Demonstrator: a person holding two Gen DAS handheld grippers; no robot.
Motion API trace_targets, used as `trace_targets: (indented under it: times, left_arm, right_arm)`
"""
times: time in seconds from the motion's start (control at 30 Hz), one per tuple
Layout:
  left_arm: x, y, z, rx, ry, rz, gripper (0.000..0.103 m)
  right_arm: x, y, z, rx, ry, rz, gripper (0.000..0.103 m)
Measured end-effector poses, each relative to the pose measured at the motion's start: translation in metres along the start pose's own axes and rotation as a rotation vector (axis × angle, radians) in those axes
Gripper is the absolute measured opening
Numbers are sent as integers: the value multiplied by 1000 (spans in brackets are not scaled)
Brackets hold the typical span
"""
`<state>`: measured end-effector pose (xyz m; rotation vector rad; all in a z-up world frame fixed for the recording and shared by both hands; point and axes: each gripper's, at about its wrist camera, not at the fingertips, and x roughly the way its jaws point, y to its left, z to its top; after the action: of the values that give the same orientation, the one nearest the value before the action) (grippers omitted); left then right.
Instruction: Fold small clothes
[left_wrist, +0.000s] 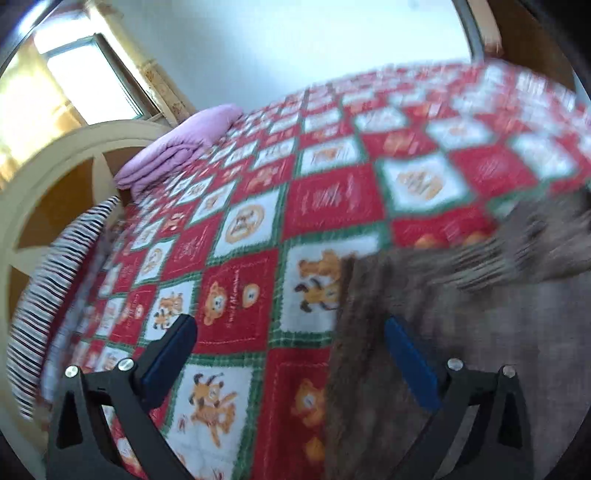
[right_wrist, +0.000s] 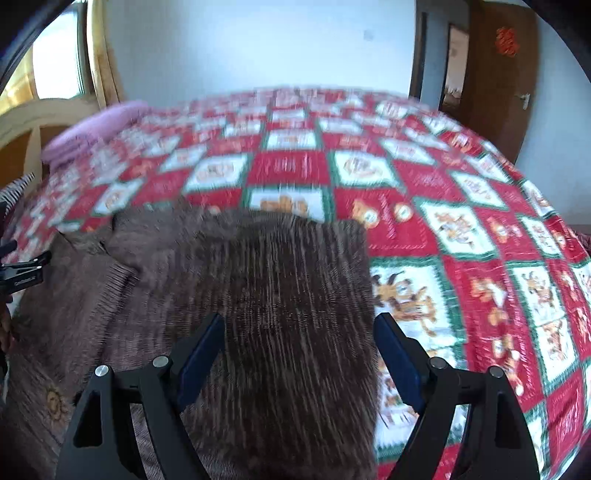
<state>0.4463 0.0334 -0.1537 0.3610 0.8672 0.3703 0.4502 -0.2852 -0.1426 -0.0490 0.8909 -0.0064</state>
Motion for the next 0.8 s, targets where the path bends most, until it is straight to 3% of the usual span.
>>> trace_targets:
  times: [0.03, 0.07, 0.2, 0.33, 0.4, 0.53, 0.8]
  left_arm:
    - [10, 1, -4, 5, -3, 61, 103]
    - [14, 8, -7, -38, 3, 57, 103]
    - [21, 34, -22, -156, 46, 34, 103]
    - [7, 44, -29, -184, 43, -57, 103]
    - [-9, 49, -37, -212, 41, -140, 103]
    - [-61, 47, -62, -159, -44, -185, 103]
    - [-119, 59, -107, -149, -106, -293, 103]
  right_arm:
    - [9, 1, 0, -18, 26, -25, 83]
    - [15, -1, -2, -34, 42, -41, 83]
    - [13, -31, -8, 104, 41, 13, 84]
    - [-4, -27, -16, 109, 23, 58, 84]
    - [-23, -25, -23, 134, 8, 132, 84]
    - [-56, -16, -45, 106, -1, 198, 85]
    - [-105, -10, -89, 68, -24, 206, 85]
